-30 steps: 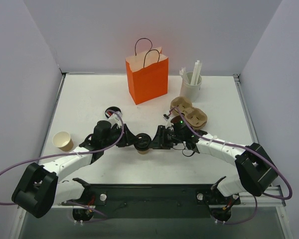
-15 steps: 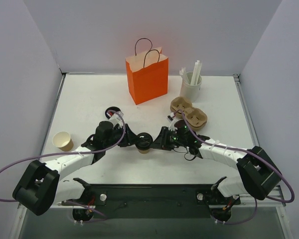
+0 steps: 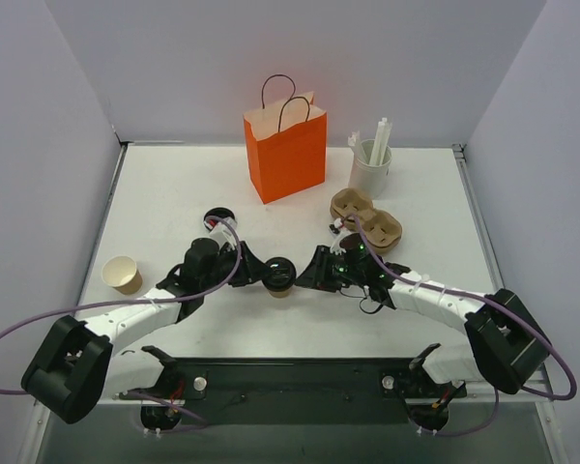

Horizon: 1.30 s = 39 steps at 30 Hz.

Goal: Pack the takeout coffee

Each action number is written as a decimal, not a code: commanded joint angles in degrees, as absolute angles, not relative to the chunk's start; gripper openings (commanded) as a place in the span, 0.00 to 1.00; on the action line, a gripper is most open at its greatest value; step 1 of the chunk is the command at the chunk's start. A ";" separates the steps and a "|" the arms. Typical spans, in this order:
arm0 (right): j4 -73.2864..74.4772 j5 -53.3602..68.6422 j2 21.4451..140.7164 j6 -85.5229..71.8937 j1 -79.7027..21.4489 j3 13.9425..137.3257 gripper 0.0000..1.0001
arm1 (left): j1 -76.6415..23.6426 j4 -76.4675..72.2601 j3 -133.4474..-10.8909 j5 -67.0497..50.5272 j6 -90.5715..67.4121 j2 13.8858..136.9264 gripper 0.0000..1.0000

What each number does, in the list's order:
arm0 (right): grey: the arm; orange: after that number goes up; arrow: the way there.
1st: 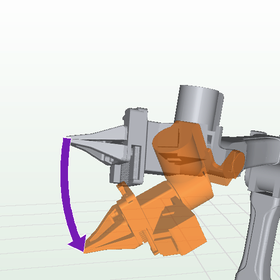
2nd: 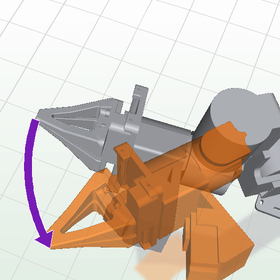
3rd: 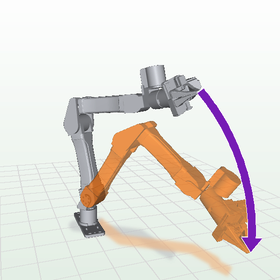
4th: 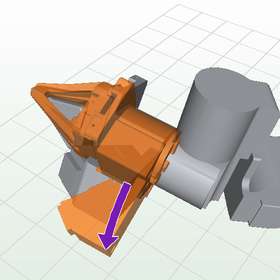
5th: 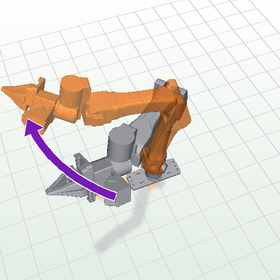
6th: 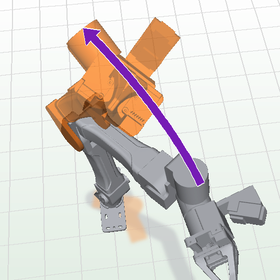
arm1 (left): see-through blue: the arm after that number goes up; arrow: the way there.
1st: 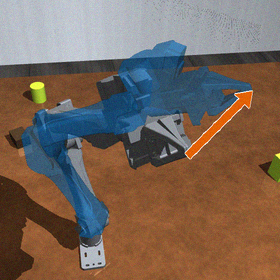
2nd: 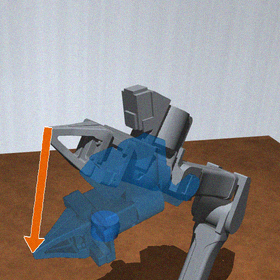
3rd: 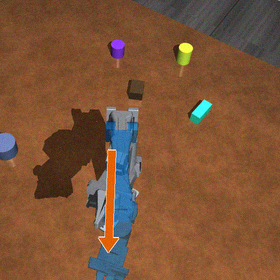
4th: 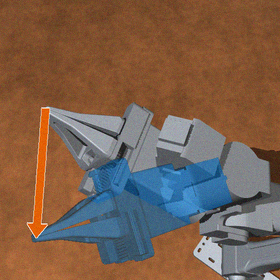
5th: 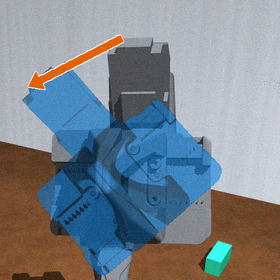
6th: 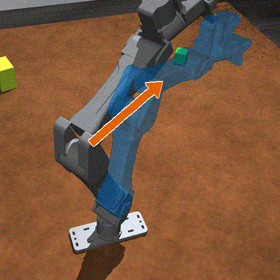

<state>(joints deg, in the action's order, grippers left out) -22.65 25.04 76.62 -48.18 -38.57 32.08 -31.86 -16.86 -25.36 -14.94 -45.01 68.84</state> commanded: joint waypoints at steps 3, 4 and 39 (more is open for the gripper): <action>-6.70 21.18 69.36 -41.67 -37.88 38.93 0.41 | -32.34 2.28 -28.90 -15.38 -42.89 63.38 0.57; -5.72 21.44 69.17 -41.23 -37.97 39.81 0.43 | -32.34 2.55 -29.79 -15.82 -43.06 62.59 0.59; 7.47 17.75 91.67 -31.20 -41.48 65.39 0.61 | -31.03 14.06 -40.69 -7.12 -36.56 65.57 0.63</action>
<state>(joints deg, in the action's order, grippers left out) 4.93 18.22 89.80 -33.80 -41.67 62.81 -31.79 14.85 -38.79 -8.54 -37.21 65.25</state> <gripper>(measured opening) 0.614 0.634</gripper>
